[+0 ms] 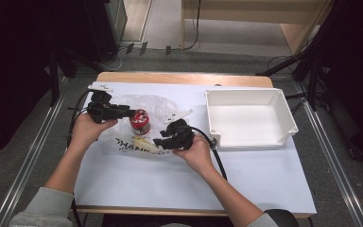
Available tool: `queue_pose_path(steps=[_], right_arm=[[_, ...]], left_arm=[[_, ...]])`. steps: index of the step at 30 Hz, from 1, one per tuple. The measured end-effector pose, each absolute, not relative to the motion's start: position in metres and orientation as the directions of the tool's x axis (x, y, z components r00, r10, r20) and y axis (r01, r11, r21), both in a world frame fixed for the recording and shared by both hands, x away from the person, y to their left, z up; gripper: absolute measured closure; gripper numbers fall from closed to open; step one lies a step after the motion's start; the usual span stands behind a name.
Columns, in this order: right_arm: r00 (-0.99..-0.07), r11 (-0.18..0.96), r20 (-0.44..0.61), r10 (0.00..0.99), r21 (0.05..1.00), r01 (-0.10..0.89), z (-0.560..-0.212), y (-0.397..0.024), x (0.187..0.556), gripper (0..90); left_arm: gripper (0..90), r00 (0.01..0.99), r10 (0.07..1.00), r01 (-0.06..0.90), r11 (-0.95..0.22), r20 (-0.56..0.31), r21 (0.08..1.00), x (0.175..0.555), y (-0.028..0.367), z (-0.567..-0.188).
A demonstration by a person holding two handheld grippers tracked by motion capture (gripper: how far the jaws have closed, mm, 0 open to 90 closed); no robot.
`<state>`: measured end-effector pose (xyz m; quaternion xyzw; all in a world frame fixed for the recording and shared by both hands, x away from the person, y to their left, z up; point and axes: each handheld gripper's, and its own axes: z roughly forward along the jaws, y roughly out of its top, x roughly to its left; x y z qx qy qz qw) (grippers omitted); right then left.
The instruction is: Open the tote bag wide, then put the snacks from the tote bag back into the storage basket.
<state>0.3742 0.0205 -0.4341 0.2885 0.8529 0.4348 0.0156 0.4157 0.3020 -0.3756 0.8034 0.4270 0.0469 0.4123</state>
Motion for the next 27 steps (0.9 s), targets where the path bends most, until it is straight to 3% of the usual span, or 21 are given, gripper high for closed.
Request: queue_pose_path(steps=[10, 27], right_arm=[[-0.831, 0.432, 0.252, 0.496, 0.759, 0.487, -0.432, 0.015, 0.377, 45.9], [-0.813, 0.424, 0.215, 0.540, 0.766, 0.484, -0.429, 0.016, 0.382, 43.7]], left_arm=[[50.8, 0.649, 0.711, 0.625, -0.296, -0.270, 0.723, 0.396, 0.306, -0.375], [46.3, 0.652, 0.715, 0.607, -0.292, -0.253, 0.739, 0.371, 0.320, -0.379]])
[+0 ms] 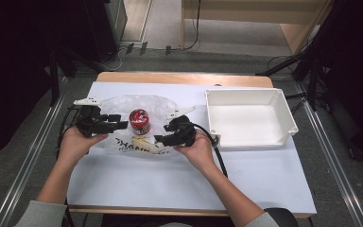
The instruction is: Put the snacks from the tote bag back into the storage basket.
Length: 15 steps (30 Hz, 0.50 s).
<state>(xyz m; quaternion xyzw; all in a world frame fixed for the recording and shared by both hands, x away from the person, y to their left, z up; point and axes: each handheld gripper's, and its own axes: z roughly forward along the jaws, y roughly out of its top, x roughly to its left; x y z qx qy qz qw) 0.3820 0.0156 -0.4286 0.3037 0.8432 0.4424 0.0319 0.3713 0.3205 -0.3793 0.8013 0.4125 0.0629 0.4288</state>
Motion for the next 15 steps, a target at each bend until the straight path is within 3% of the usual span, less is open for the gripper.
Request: queue_pose_path(steps=[15], right_arm=[[-0.810, 0.427, 0.221, 0.544, 0.758, 0.494, -0.4322, 0.0221, 0.3904, 43.2]], left_arm=[[45.0, 0.648, 0.722, 0.612, -0.303, -0.244, 0.730, 0.3649, 0.3285, -0.3894]])
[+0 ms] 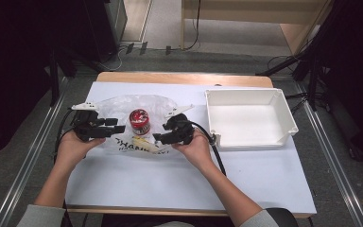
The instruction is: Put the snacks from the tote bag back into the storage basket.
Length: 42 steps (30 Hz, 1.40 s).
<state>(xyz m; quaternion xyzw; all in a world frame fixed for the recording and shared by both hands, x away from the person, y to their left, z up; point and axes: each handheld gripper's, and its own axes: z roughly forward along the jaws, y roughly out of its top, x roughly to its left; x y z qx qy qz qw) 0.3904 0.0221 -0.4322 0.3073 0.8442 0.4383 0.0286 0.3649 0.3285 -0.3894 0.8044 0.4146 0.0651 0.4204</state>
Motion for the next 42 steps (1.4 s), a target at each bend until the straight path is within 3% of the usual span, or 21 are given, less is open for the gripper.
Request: queue_pose_path(steps=[31, 42], right_arm=[[-0.822, 0.414, 0.206, 0.530, 0.783, 0.464, -0.424, 0.068, 0.415, 35.6], [-0.813, 0.404, 0.218, 0.540, 0.780, 0.478, -0.438, 0.072, 0.423, 33.0]], left_arm=[[45.4, 0.645, 0.722, 0.607, -0.284, -0.250, 0.743, 0.365, 0.333, -0.387], [45.4, 0.643, 0.722, 0.607, -0.278, -0.255, 0.745, 0.365, 0.335, -0.387]])
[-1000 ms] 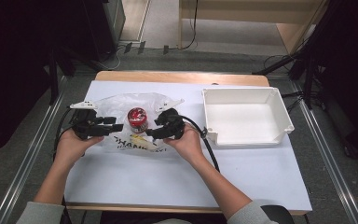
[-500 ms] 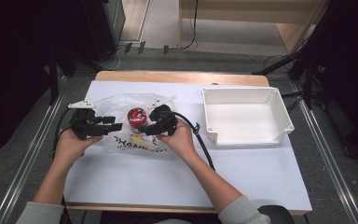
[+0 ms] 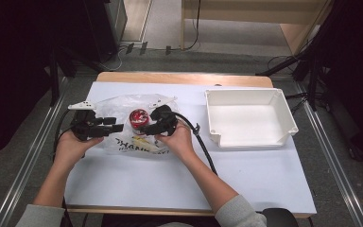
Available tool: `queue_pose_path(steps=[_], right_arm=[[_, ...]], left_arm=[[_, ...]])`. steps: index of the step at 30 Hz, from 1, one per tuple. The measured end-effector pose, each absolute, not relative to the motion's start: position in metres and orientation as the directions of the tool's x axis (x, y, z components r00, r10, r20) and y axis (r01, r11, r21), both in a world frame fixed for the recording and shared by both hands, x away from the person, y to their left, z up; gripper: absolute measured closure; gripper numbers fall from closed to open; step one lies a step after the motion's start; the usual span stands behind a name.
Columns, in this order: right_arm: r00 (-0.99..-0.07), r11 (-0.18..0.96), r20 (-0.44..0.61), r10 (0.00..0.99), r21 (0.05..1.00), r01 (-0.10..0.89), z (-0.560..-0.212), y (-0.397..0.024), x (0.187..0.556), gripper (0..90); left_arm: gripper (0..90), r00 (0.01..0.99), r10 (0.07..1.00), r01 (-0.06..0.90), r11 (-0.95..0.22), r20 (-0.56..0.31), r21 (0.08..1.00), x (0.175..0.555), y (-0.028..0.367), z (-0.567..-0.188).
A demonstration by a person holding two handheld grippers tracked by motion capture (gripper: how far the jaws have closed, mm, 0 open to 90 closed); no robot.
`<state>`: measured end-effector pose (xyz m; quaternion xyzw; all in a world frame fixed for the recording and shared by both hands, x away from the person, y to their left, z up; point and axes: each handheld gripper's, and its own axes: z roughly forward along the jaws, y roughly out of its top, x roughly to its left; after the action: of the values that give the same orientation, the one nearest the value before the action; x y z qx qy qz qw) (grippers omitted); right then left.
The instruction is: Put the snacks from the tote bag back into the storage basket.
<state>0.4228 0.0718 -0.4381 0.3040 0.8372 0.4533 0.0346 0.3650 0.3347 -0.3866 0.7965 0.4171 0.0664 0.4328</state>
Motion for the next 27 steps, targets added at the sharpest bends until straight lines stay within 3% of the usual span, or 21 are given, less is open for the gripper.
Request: queue_pose_path(steps=[27], right_arm=[[-0.810, 0.384, 0.210, 0.548, 0.797, 0.466, -0.465, 0.089, 0.428, 25.3]], left_arm=[[45.7, 0.636, 0.728, 0.609, -0.267, -0.258, 0.747, 0.366, 0.337, -0.386]])
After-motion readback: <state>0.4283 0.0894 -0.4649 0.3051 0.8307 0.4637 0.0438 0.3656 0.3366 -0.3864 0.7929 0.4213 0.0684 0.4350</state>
